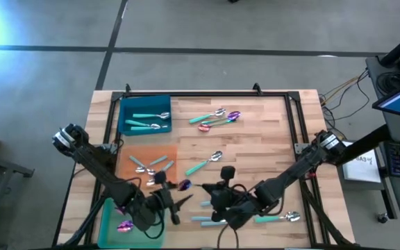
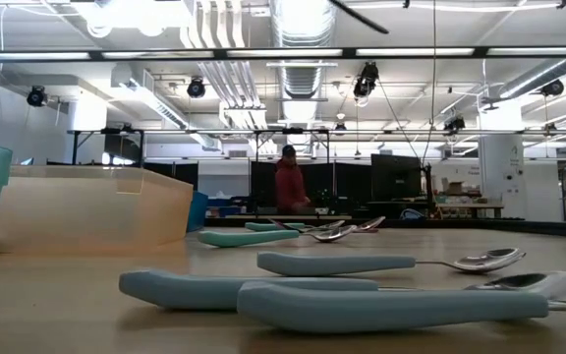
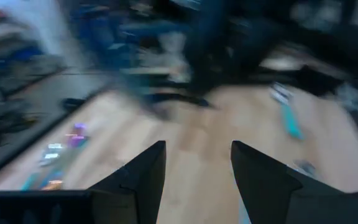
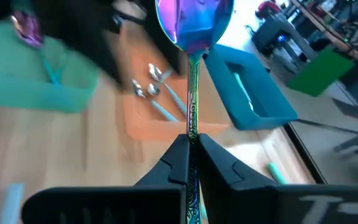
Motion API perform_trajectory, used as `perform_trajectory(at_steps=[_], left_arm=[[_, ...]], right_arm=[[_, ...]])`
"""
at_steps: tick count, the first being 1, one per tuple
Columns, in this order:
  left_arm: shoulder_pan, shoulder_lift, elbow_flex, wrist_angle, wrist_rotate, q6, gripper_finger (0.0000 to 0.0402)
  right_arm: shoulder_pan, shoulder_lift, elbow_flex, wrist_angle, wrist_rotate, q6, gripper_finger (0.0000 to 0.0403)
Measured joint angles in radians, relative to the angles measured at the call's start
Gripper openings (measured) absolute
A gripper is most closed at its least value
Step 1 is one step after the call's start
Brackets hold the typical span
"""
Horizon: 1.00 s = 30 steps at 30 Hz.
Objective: Sort silverware by color (type)
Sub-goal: Put the violet spoon into the green bin
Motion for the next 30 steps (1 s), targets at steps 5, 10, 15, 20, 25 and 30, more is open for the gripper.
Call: perform_trajectory(at_steps=[5, 10, 15, 20, 25, 30], left_arm=[[0.001, -0.006, 0.0, 0.051, -0.114, -0.003, 0.0166], [0.001, -0.008, 0.001, 0.1, -0.116, -0.002, 0.0166], [0.0, -0.019, 0.002, 0.128, -0.116, 0.005, 0.0166], [0.001, -0.033, 0.002, 0.169, -0.117, 0.059, 0.0166], [0.0, -0.041, 0.002, 0.207, -0.118, 0.125, 0.0158], [0.001, -0.041, 0.002, 0.207, -0.122, 0.132, 0.0088]], right_arm=[[0.002, 0.0, 0.0, 0.075, -0.001, -0.058, 0.0009], [0.004, 0.0, 0.0, 0.109, 0.013, -0.107, 0.0009], [-0.006, 0.0, 0.0, 0.11, 0.018, -0.138, 0.0009], [-0.01, 0.0, 0.0, 0.11, 0.022, -0.166, 0.0009], [-0.01, 0.0, 0.001, 0.111, 0.023, -0.183, 0.0009], [-0.01, 0.0, 0.001, 0.116, 0.023, -0.187, 0.0009]])
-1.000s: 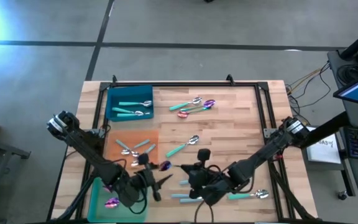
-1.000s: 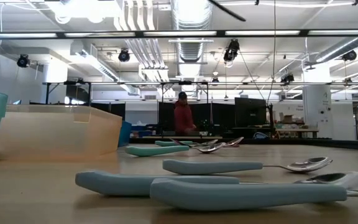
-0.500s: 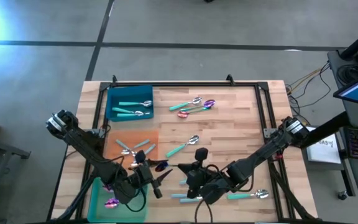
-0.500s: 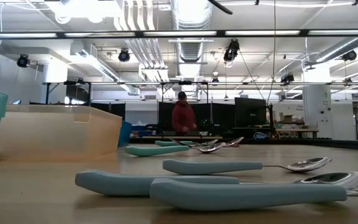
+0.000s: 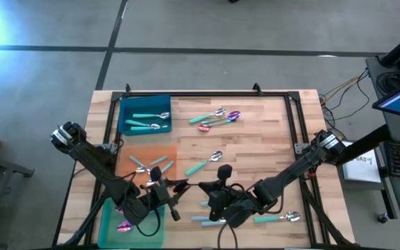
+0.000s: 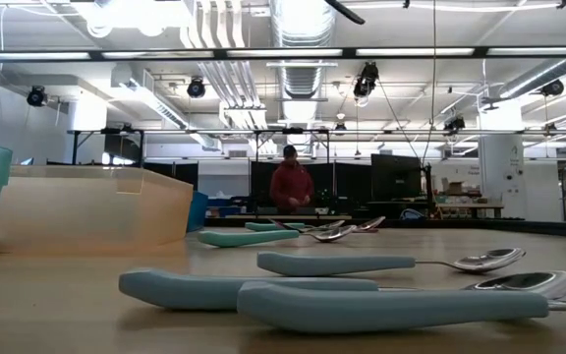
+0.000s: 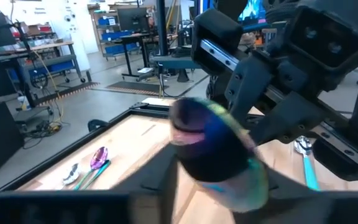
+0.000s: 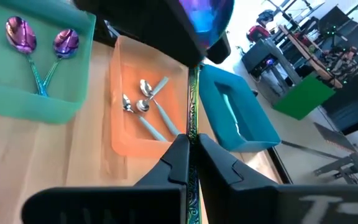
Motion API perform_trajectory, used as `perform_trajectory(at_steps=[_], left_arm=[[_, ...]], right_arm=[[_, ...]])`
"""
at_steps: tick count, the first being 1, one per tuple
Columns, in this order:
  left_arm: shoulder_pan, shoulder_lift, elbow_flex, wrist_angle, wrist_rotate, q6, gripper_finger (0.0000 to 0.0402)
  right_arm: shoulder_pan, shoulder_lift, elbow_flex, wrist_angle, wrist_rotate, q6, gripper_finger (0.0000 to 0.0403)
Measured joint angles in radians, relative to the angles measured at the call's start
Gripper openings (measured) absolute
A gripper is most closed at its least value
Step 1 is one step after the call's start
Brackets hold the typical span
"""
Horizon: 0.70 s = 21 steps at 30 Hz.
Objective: Sort silverware by color (type)
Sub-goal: Put the violet spoon into the green bin
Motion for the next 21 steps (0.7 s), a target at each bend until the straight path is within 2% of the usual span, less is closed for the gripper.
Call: perform_trajectory(at_steps=[2, 4, 13, 21], left_arm=[[0.0, -0.001, 0.0, 0.001, 0.001, -0.001, 0.0038], [0.0, -0.005, 0.001, -0.002, 0.001, -0.003, 0.0015], [0.0, -0.02, 0.001, -0.011, 0.01, 0.02, 0.001], [-0.001, -0.085, 0.001, -0.08, 0.028, 0.02, 0.0008]], right_arm=[[0.0, 0.0, 0.0, 0.002, 0.002, -0.007, 0.0009], [0.0, 0.0, 0.0, 0.004, 0.002, -0.014, 0.0008], [0.0, -0.007, 0.001, 0.009, -0.004, -0.019, 0.0011], [-0.002, -0.02, 0.028, 0.003, -0.024, -0.031, 0.0012]])
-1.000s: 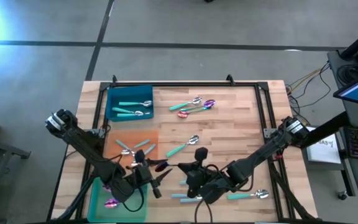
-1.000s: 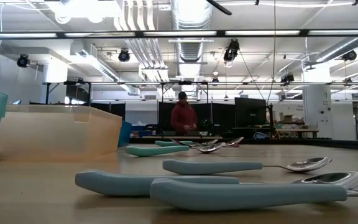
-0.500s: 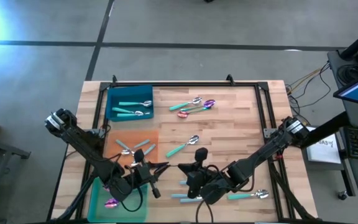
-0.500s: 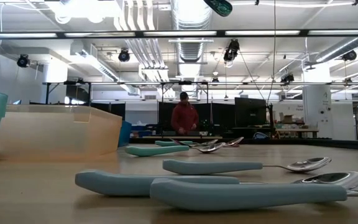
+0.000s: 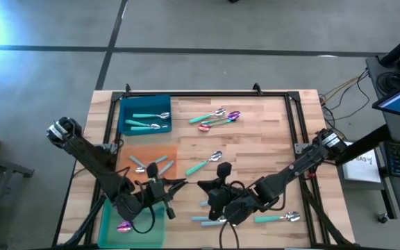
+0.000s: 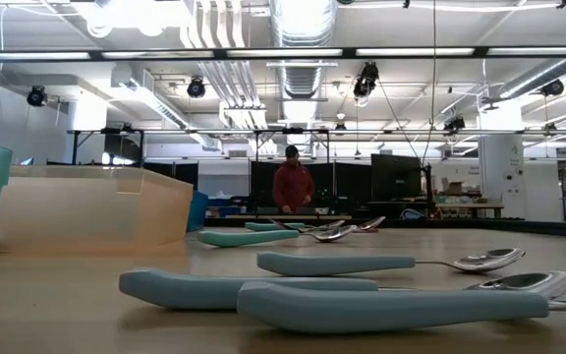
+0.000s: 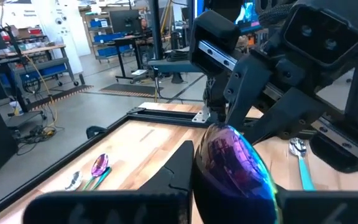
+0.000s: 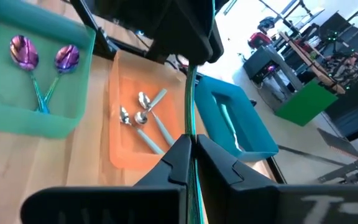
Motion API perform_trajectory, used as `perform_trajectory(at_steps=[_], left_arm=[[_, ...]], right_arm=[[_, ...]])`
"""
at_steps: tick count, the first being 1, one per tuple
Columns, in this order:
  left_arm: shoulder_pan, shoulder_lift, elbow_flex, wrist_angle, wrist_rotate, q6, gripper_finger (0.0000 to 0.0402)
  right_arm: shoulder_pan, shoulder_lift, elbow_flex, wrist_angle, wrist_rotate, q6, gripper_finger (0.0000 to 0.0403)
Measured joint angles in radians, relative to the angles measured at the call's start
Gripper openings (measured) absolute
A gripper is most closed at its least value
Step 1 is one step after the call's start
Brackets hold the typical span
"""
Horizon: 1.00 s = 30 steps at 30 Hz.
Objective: Sort silverware by color (type)
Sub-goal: Put the violet spoon into the green bin
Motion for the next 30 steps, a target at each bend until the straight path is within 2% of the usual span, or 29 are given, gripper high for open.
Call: perform_trajectory(at_steps=[7, 11, 14, 18, 20, 26, 30], left_arm=[[-0.006, -0.103, 0.0, -0.147, -0.009, -0.002, 0.0008], [-0.029, -0.205, 0.0, -0.341, 0.063, -0.121, 0.0008], [-0.053, -0.287, 0.0, -0.506, 0.175, -0.301, 0.0008], [-0.093, -0.352, 0.0, -0.659, 0.432, -0.534, 0.0008], [-0.123, -0.364, 0.0, -0.714, 0.519, -0.64, 0.0008], [-0.243, -0.377, 0.0, -0.915, 0.734, -1.044, 0.0008], [-0.299, -0.371, 0.0, -1.063, 0.837, -1.23, 0.0008]], right_arm=[[0.002, -0.006, 0.026, -0.017, 0.01, -0.006, 0.0012], [0.001, -0.008, 0.045, -0.017, 0.016, 0.025, 0.0013], [0.006, -0.009, 0.056, -0.017, -0.008, 0.057, 0.0013], [0.009, -0.009, 0.06, -0.018, -0.056, 0.095, 0.0013], [0.008, -0.009, 0.06, -0.019, -0.081, 0.113, 0.0013], [0.008, -0.009, 0.06, -0.02, -0.174, 0.198, 0.0013], [0.008, -0.009, 0.06, -0.02, -0.203, 0.223, 0.0013]])
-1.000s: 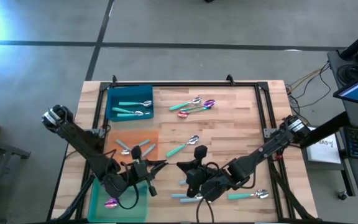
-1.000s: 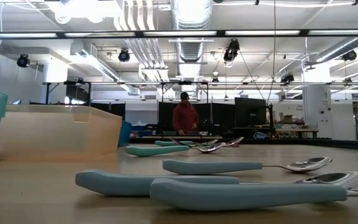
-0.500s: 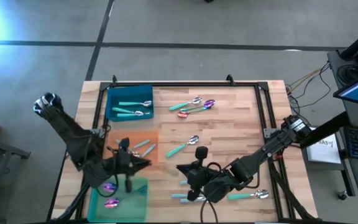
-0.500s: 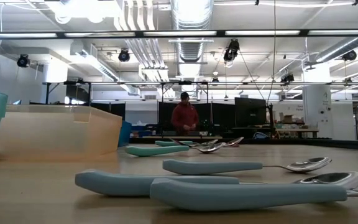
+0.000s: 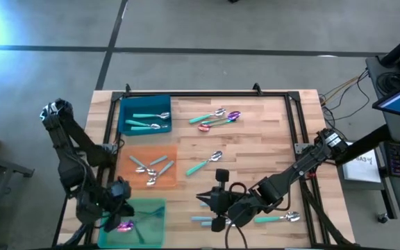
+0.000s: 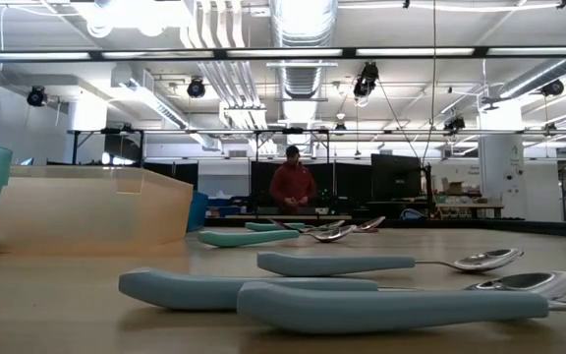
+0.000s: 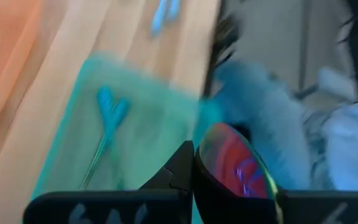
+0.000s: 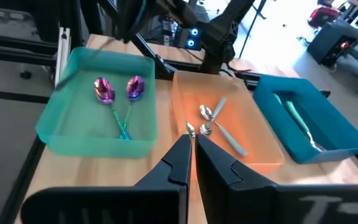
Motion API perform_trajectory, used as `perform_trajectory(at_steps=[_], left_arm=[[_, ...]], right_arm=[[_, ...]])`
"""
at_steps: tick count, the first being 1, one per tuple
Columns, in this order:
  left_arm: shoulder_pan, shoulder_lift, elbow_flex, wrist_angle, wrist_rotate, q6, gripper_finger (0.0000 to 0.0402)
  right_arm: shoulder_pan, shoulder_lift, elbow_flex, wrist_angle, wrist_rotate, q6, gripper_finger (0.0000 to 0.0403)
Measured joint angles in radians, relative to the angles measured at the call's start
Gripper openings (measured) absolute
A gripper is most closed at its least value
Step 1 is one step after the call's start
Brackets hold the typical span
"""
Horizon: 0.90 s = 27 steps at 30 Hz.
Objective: Sort silverware by color (type)
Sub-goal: Put the violet spoon into the green bin
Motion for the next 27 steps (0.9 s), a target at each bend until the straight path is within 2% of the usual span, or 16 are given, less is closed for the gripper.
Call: perform_trajectory(at_steps=[3, 8, 15, 21, 27], left_arm=[[-0.006, 0.0, 0.0, -0.116, 0.126, -0.078, 0.0008], [0.003, 0.0, 0.0, -0.251, 0.319, -0.109, 0.0008], [0.009, 0.0, 0.0, -0.318, 0.342, -0.112, 0.0008], [0.008, 0.008, 0.0, -0.355, 0.341, -0.105, 0.0051], [0.009, 0.055, 0.0, -0.377, 0.366, -0.095, 0.0059]], right_arm=[[0.0, 0.0, 0.0, 0.0, 0.0, 0.02, 0.0013], [0.0, 0.0, 0.0, 0.0, 0.0, 0.033, 0.0013], [-0.006, 0.0, 0.0, 0.0, 0.0, 0.02, 0.0013], [-0.008, 0.0, 0.0, -0.002, 0.0, 0.008, 0.0013], [-0.007, 0.0, 0.0, -0.007, 0.0, -0.016, 0.0013]])
